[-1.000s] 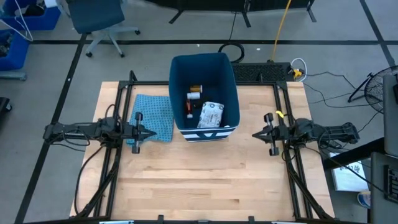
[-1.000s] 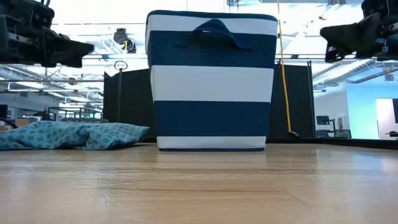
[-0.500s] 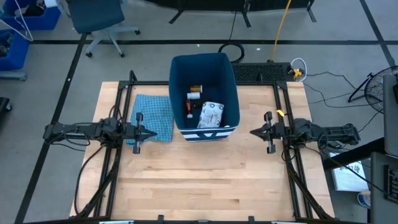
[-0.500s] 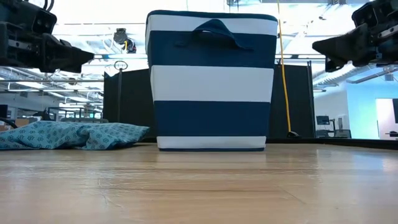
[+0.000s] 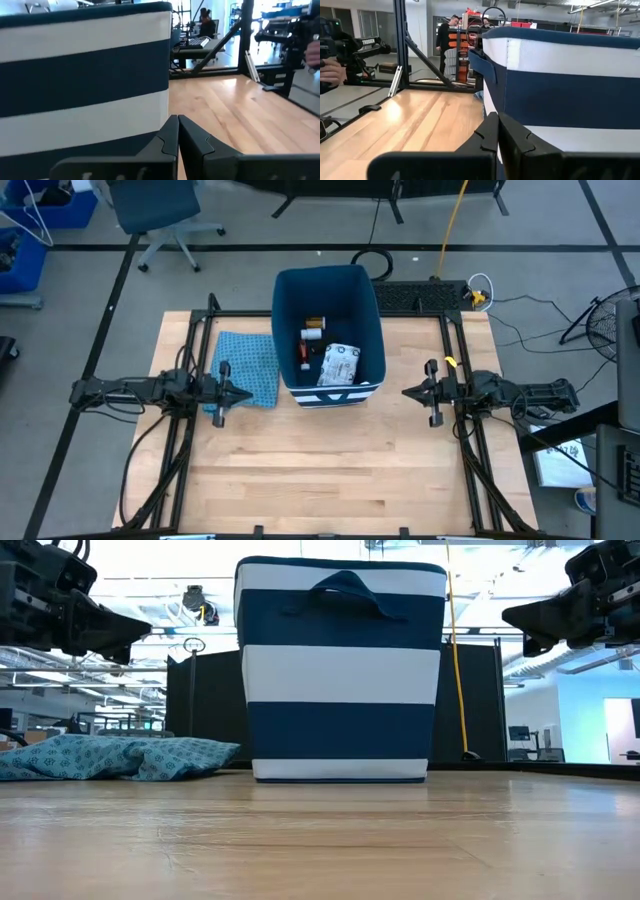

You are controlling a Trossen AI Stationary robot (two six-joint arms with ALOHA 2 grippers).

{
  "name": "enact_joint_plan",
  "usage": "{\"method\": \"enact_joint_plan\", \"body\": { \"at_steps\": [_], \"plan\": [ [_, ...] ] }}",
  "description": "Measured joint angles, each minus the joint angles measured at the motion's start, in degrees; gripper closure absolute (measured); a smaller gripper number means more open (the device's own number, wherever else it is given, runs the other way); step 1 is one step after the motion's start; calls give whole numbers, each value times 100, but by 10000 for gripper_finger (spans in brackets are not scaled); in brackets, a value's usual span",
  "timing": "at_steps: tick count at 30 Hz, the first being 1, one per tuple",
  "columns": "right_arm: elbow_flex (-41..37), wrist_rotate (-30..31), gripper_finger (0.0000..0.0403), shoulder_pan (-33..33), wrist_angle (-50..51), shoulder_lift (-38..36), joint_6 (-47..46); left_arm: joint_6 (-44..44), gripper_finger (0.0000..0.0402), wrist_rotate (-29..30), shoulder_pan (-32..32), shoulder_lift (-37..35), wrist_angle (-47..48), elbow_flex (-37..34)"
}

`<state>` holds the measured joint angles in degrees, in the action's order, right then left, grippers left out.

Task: Pick & place medical supplies in basket/bin
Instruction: Return to Home Position

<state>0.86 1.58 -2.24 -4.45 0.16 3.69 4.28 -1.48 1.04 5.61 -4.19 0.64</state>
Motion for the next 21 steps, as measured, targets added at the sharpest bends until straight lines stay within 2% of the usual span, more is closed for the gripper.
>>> {"method": "enact_joint_plan", "body": {
  "at_steps": [7,17,21],
  "plan": [
    [-2,-7,403,0,-2,0,2,-165,382,2,0,0,3,0],
    [-2,-11,403,0,-2,0,2,-163,399,2,0,0,7,0],
    [-7,-11,403,0,-2,0,2,-160,388,4,0,0,7,0]
  ]
}}
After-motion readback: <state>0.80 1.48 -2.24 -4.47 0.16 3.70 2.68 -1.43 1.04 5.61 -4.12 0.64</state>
